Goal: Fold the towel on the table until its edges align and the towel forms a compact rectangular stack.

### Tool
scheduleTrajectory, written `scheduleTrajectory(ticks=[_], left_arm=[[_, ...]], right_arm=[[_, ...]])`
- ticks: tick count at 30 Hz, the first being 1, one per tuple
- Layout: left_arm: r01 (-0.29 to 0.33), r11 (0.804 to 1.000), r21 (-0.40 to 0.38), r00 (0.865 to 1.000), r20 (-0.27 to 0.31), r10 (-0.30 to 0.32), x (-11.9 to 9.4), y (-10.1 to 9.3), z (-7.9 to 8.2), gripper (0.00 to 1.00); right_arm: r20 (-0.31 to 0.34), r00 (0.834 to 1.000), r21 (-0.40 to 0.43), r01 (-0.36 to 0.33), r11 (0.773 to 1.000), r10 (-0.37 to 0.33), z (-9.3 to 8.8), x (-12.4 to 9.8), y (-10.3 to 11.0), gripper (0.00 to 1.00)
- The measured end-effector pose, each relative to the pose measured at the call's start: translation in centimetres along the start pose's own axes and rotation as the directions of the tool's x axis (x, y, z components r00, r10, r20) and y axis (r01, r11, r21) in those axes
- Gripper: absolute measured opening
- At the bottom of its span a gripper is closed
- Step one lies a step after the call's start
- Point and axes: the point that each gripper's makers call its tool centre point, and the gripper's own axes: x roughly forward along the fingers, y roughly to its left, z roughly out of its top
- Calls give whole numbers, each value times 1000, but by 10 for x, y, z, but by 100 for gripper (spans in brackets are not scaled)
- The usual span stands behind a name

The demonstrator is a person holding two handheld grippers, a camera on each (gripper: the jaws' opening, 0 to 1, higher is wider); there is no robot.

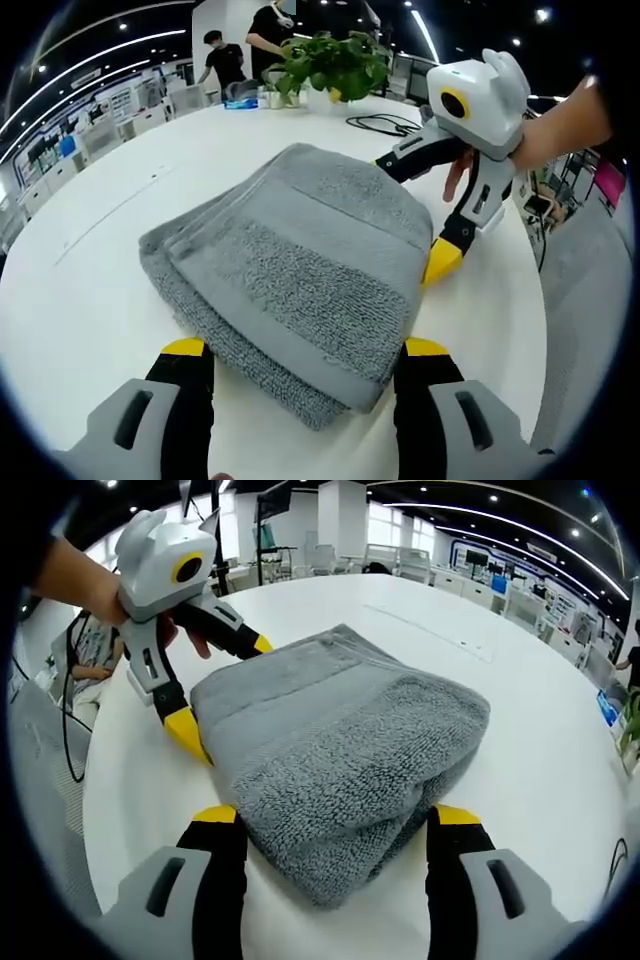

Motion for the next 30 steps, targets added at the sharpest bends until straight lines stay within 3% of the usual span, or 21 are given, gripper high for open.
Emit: scheduleTrajectory(ticks=[30], left_arm=[[-13,1000,18,1000,-14,14,19,48,20,75]], right_arm=[[14,1000,9,20,1000,-20,28,25,-35,73]])
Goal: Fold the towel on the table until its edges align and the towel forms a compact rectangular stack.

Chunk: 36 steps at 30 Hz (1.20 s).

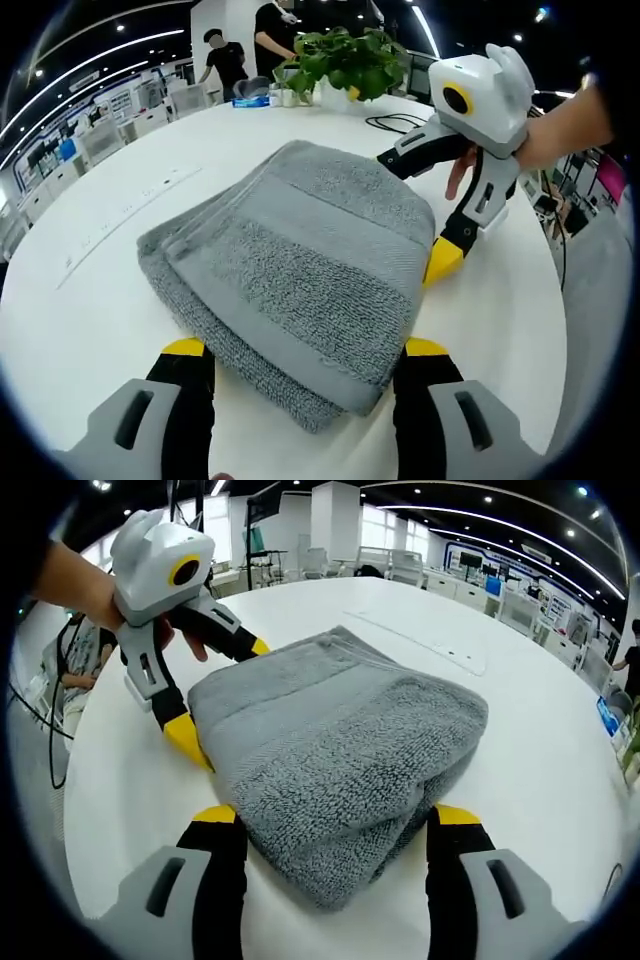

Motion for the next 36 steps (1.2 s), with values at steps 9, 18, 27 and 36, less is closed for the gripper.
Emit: scheduleTrajectory(ticks=[9,18,27,36], left_arm=[[-5,1000,-5,1000,5,5,1,2,1,75],[-1,1000,0,1000,-2,1,1,2,2,75],[-19,1000,-14,1000,21,19,-7,1,3,86],[-45,998,-53,998,51,48,-16,-1,5,99]], right_arm=[[3,1000,8,-4,1000,4,1,2,-4,74],[3,1000,19,1,1000,-1,1,1,-5,74],[53,999,51,-5,999,2,5,-8,-6,84],[84,996,76,-9,997,2,8,-17,-1,97]])
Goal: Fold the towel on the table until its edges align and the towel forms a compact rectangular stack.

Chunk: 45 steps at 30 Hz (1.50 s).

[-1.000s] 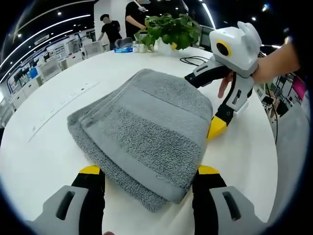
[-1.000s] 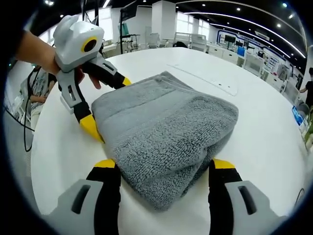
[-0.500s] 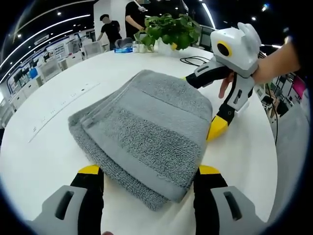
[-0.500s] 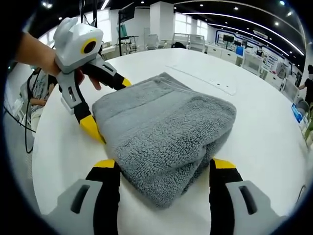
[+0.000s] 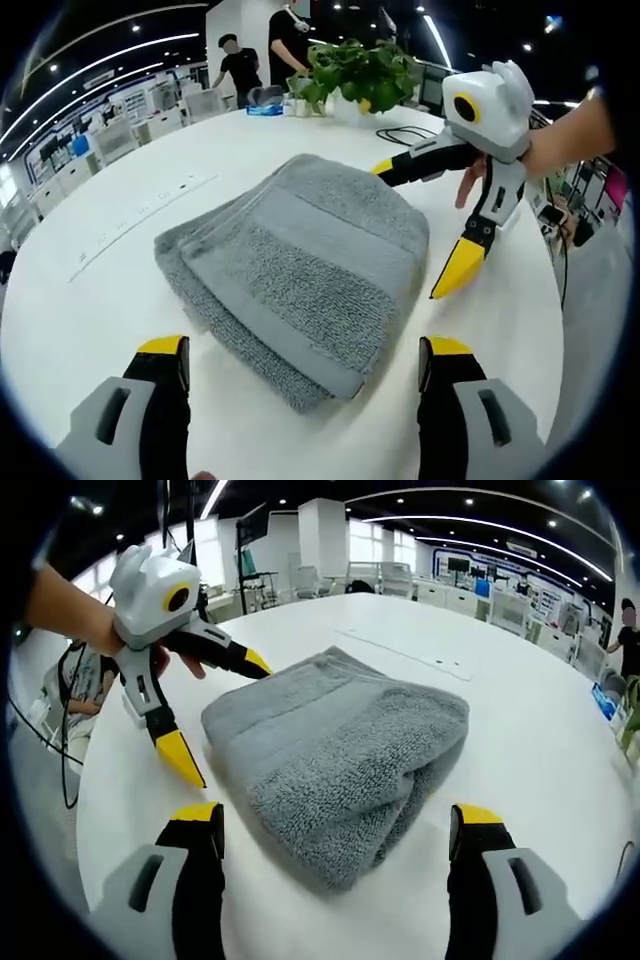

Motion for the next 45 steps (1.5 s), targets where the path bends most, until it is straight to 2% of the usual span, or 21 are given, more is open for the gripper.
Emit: scheduleTrajectory(ticks=[3,21,38,45], left_arm=[[-13,1000,6,1000,-6,13,-5,1,-1,99],[-42,999,-1,998,41,42,-32,-8,9,99],[-59,998,-14,996,59,60,-56,-25,12,99],[-69,998,-10,994,85,70,-67,-36,18,99]], right_arm=[[8,1000,8,0,1000,0,-1,-1,-1,99],[44,999,12,14,1000,-14,8,-22,3,99],[70,997,16,29,999,-30,11,-44,13,99],[94,995,23,35,999,-37,15,-60,21,99]])
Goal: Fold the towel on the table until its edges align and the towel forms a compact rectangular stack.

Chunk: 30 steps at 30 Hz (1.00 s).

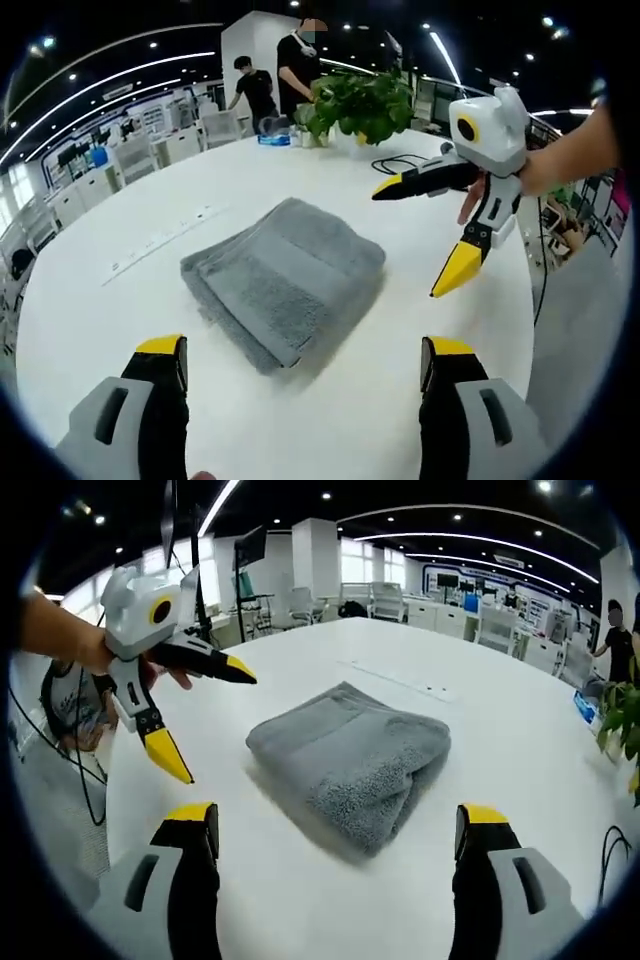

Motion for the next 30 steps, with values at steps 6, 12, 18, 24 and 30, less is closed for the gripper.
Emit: scheduleTrajectory(ticks=[6,12,18,24,30], left_arm=[[-6,1000,-11,1000,21,6,-9,-8,2,99],[-19,999,-40,999,36,20,-17,-13,0,99],[-32,998,-62,998,50,35,-26,-18,-3,99],[-40,995,-87,997,60,46,-36,-25,-9,99],[-57,991,-118,995,71,66,-46,-27,-16,99]], right_arm=[[15,1000,12,5,1000,-5,-1,-12,5,99],[28,1000,18,5,1000,-6,-2,-24,16,99],[39,999,32,6,999,-8,-2,-33,24,99],[50,999,39,6,999,-8,0,-46,41,99],[56,998,52,10,999,-13,-1,-54,46,99]])
